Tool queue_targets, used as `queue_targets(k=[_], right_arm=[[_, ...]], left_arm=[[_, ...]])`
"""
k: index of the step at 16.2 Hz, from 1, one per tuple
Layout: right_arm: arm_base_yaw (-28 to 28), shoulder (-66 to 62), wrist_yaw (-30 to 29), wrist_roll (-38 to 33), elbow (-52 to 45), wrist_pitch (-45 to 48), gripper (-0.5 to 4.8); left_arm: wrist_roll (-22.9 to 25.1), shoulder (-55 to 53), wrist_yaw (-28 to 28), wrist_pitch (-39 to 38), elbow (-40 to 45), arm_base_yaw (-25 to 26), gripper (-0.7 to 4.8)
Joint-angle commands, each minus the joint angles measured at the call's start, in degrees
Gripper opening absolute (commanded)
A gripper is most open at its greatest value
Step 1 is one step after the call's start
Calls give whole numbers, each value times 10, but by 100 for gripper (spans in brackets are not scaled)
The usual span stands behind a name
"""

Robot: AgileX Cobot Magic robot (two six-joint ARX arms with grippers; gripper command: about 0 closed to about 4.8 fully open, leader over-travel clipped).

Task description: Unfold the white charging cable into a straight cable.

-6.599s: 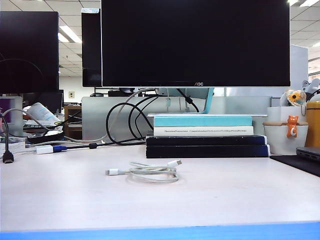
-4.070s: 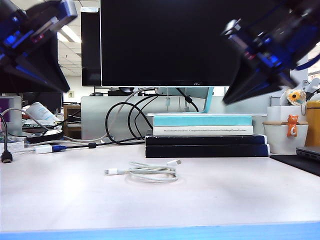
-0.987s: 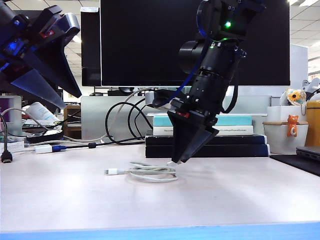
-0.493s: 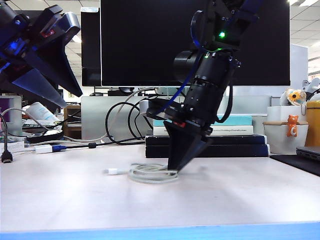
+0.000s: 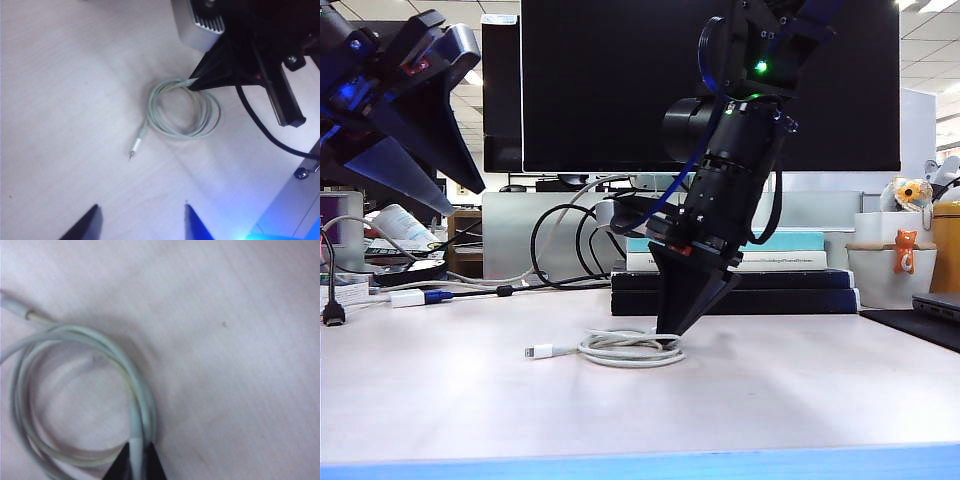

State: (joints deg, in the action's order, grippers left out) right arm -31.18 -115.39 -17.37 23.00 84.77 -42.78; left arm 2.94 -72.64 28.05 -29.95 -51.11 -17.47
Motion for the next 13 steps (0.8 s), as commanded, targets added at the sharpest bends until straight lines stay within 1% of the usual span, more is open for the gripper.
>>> queue_targets(k=[1, 2, 3, 4, 6, 7, 9, 10, 11, 13], right_arm=[[0, 5, 11, -4, 61, -47, -6], [-1, 14, 7, -5, 116, -84, -6], [-3, 23, 1, -5, 176, -143, -6], [-3, 25, -9, -5, 199, -168, -6], [-4, 30, -28, -5, 248, -213, -6], [-4, 40, -33, -5, 267, -226, -6], [-7, 66, -33, -5, 269, -230, -6], [-7, 77, -33, -5, 270, -230, -6], [-7, 86, -31, -5, 270, -229, -6], [-7, 97, -31, -5, 270, -229, -6]], left_arm=[[1, -9, 1, 26, -1, 0, 221], [2, -20, 3, 31, -1, 0, 317], [5, -33, 3, 35, -1, 0, 453], [7, -37, 5, 39, -1, 0, 468], [0, -40, 46, 58, -1, 0, 467], [-22, -40, 97, 83, -1, 0, 467], [-67, -40, 179, 145, -1, 0, 469], [-103, -40, 198, 193, -1, 0, 479], [-129, -40, 195, 231, -1, 0, 479], [-166, -40, 199, 302, -1, 0, 479]])
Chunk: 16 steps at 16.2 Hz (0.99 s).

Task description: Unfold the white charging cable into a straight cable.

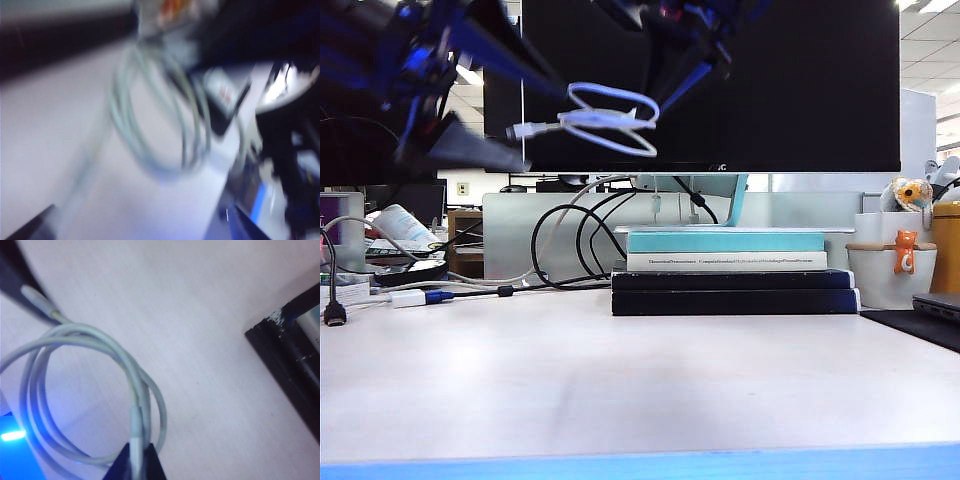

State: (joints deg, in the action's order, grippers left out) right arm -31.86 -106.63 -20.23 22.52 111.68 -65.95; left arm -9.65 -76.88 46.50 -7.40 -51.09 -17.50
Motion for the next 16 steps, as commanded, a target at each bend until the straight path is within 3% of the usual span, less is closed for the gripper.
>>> queue_targets(k=[1, 3, 7, 10, 13, 16], right_arm=[[0, 12, -3, 0, 1, 2, -6], [0, 17, -2, 0, 1, 2, -6], [-3, 21, 10, 5, 2, 23, -6], [-3, 21, 15, 2, 3, 78, -6], [-3, 28, 142, 2, 3, 162, -6], [-3, 40, 155, -1, 3, 196, -6]], left_arm=[[-50, 3, 30, 109, -2, 0, 479], [-54, 2, 47, 148, -2, 0, 479], [-112, 2, 52, 154, -2, 0, 479], [-207, 2, 69, 240, -2, 0, 479], [-249, 3, 10, 262, -2, 0, 479], [-237, 3, -56, 237, -2, 0, 479]])
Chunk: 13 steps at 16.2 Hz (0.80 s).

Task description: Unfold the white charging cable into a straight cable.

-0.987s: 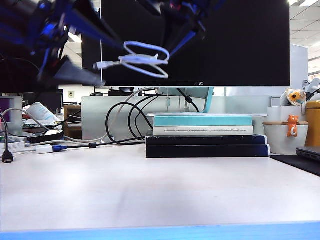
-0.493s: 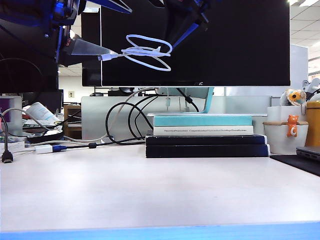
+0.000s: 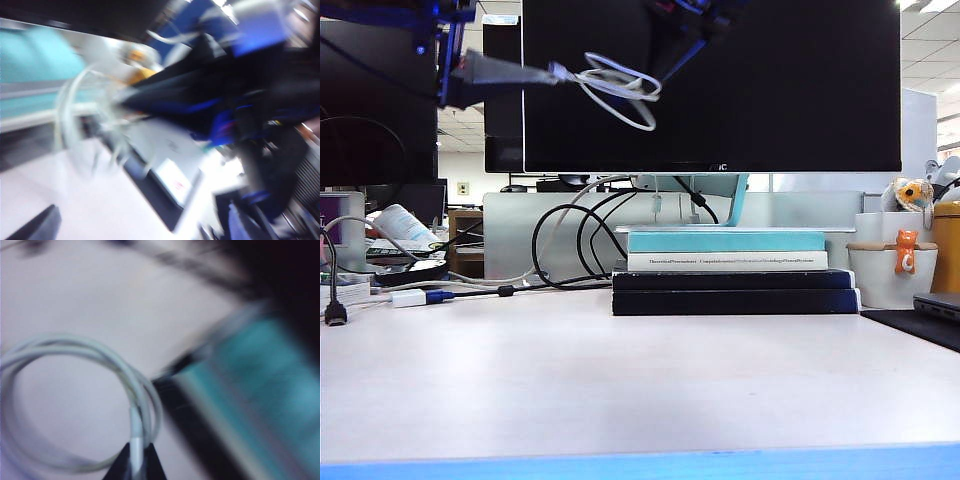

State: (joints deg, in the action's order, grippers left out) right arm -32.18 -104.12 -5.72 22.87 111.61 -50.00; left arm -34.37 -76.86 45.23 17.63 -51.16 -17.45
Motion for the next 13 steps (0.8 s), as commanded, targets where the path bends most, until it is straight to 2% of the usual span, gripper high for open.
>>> queue_targets(k=[1, 3, 6, 7, 9, 10, 13], right_arm=[[0, 22, 12, -4, 4, 56, -6], [0, 28, 11, -19, 4, 64, -6], [0, 31, -1, -42, 4, 74, -6], [0, 32, -23, -66, 4, 78, -6], [-1, 35, -37, -71, 4, 88, -6], [-5, 39, -54, -80, 4, 92, -6], [-13, 50, -69, -81, 4, 85, -6]], left_arm=[[14, 2, -56, -16, -1, -1, 479], [13, 2, -56, -4, -1, -2, 479], [-10, 2, -63, 78, -1, -5, 479], [-10, 1, -108, 109, -1, -20, 479], [-16, -14, -116, 135, -1, -40, 479], [-14, -26, -153, 134, -1, -51, 479], [-23, -42, -180, 164, -1, -63, 479]])
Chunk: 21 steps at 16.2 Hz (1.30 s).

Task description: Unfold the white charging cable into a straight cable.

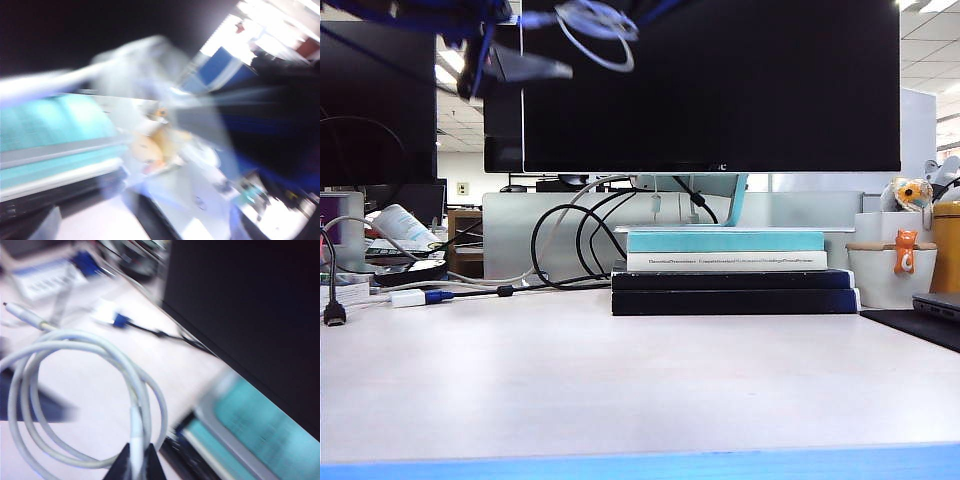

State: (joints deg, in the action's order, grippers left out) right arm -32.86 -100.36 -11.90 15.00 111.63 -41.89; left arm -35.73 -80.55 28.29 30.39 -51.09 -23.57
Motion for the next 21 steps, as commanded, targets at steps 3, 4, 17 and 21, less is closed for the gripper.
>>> queue_targets(k=[3, 4, 17, 21], right_arm=[[-6, 12, 5, 9, 3, -24, -6], [-6, 12, 4, 9, 3, -25, -6], [-9, 36, -37, -16, 3, -85, -6], [-9, 48, -98, -31, 3, -97, -6]], left_arm=[[-35, -4, 24, 92, -1, -4, 479], [-37, -4, 21, 91, -1, -9, 479], [46, -5, 31, 80, -1, -47, -6], [83, -5, 44, 32, -1, -47, -6]])
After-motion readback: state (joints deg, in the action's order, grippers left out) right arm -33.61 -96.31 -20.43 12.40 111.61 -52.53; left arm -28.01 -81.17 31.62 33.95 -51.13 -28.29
